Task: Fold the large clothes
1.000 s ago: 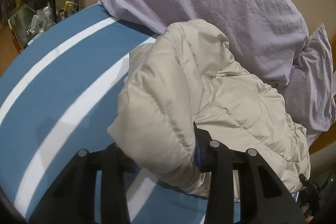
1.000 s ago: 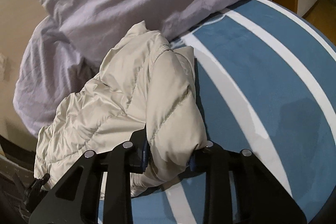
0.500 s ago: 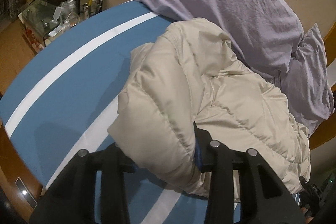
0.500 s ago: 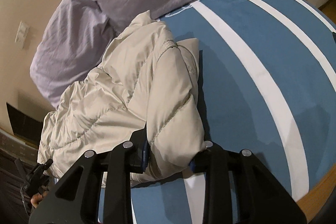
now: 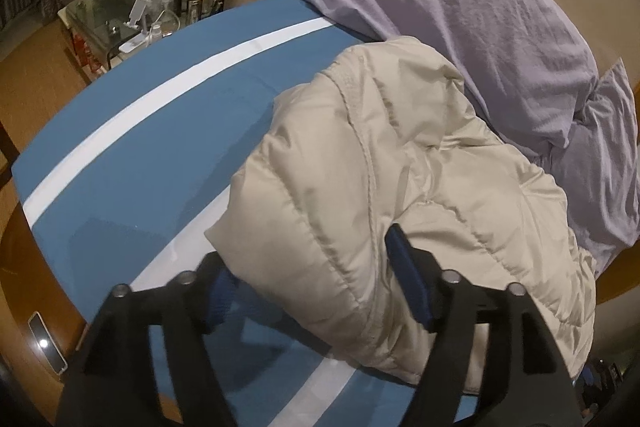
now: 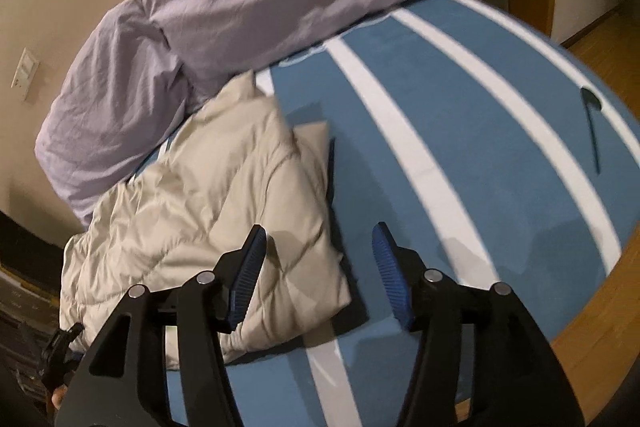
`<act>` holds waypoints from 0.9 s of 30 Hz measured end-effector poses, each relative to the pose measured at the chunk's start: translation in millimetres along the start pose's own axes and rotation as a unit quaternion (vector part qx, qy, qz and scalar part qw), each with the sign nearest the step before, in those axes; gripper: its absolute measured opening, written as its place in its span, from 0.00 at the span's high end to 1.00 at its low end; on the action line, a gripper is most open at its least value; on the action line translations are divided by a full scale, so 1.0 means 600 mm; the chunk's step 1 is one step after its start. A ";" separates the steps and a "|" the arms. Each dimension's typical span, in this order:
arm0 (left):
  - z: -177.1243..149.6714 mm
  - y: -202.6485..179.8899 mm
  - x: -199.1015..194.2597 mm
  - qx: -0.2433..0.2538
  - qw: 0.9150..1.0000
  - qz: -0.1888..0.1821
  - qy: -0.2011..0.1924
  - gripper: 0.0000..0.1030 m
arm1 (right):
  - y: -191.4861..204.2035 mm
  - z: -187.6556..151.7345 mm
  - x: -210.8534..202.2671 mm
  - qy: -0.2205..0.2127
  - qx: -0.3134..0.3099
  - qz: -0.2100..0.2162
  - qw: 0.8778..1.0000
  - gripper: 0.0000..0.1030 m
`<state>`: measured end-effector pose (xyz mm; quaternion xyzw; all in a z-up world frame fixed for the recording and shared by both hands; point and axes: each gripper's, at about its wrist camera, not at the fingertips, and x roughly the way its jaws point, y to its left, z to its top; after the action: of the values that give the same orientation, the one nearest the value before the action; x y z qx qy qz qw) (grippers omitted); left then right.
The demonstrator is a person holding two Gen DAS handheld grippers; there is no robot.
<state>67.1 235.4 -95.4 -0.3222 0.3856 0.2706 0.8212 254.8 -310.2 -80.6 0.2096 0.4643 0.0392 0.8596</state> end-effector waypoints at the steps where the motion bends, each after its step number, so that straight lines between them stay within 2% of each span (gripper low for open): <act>1: 0.000 0.000 0.002 -0.004 1.000 -0.001 0.002 0.27 | 0.003 0.006 -0.002 -0.004 -0.003 0.000 1.000 0.45; 4: 0.002 -0.004 0.009 -0.014 1.000 -0.001 0.007 0.23 | 0.034 0.017 -0.004 -0.010 -0.027 0.011 1.000 0.43; 7: 0.002 -0.009 0.016 -0.021 1.000 -0.002 0.009 0.21 | 0.081 0.014 -0.001 -0.012 -0.067 0.024 0.997 0.35; 11: 0.004 -0.017 0.025 -0.027 1.000 0.000 0.012 0.21 | 0.165 -0.009 0.024 0.006 -0.148 0.045 0.988 0.28; 16: 0.010 -0.019 0.035 -0.042 0.999 0.001 0.013 0.20 | 0.249 -0.048 0.072 0.040 -0.217 0.053 0.974 0.28; 23: 0.016 -0.015 0.048 -0.060 0.998 -0.002 0.013 0.19 | 0.290 -0.089 0.098 0.056 -0.265 0.046 0.962 0.24; 27: 0.018 -0.016 0.055 -0.063 0.998 -0.002 0.012 0.19 | 0.294 -0.116 0.127 0.065 -0.298 0.015 0.952 0.23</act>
<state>97.1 243.5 -113.3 -0.3773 0.3772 0.2889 0.7949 263.7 -107.4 -103.8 -0.0516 0.4831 0.2021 0.8504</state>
